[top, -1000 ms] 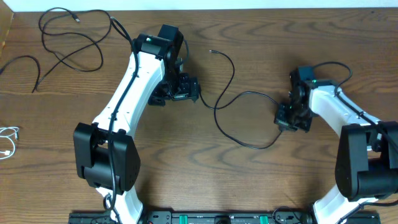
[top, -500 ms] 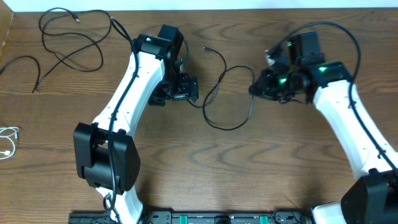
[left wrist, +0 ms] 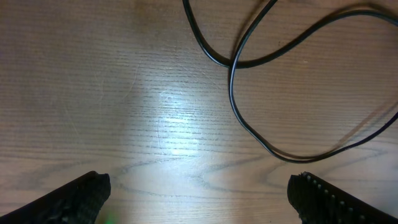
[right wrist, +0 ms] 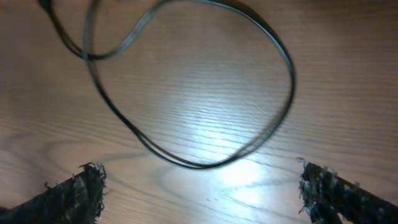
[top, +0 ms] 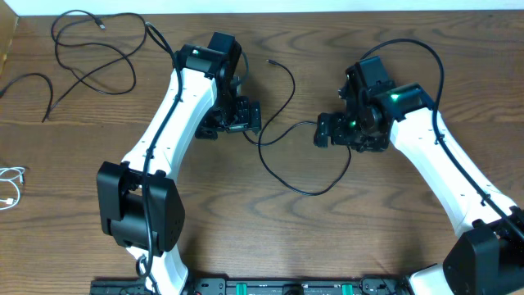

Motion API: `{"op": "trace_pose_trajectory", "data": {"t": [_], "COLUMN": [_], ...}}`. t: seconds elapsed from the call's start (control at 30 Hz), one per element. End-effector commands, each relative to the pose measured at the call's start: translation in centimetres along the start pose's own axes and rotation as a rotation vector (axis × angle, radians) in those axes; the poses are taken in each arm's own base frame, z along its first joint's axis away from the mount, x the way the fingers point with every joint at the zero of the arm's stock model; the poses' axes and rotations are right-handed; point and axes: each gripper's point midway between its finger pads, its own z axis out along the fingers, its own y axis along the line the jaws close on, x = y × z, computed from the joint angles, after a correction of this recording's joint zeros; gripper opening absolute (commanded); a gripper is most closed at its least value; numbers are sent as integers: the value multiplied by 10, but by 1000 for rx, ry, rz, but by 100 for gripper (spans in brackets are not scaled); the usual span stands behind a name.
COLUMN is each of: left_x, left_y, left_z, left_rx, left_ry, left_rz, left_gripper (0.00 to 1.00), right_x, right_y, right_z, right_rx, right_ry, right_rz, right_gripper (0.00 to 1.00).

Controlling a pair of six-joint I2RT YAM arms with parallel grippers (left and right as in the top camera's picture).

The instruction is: Untangle cables

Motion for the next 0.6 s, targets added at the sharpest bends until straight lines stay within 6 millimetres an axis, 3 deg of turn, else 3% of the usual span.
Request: {"op": "trace_pose_trajectory", "data": {"t": [0.0, 0.33, 0.47, 0.57], "left_x": [1, 7, 22, 32], "left_y": [3, -11, -53, -62], "left_z": [2, 1, 0, 7], "left_rx": [-13, 67, 246, 198], "left_ry": [6, 42, 109, 113], "left_rz": [14, -56, 40, 115], "left_gripper": [96, 96, 96, 96], "right_x": [2, 2, -12, -22], "right_y": [-12, -20, -41, -71], "right_z": [2, 1, -3, -11], "right_rx": [70, 93, 104, 116], "right_ry": [8, 10, -26, -49], "right_rz": [-13, 35, 126, 223], "right_gripper": [99, 99, 99, 99]}}
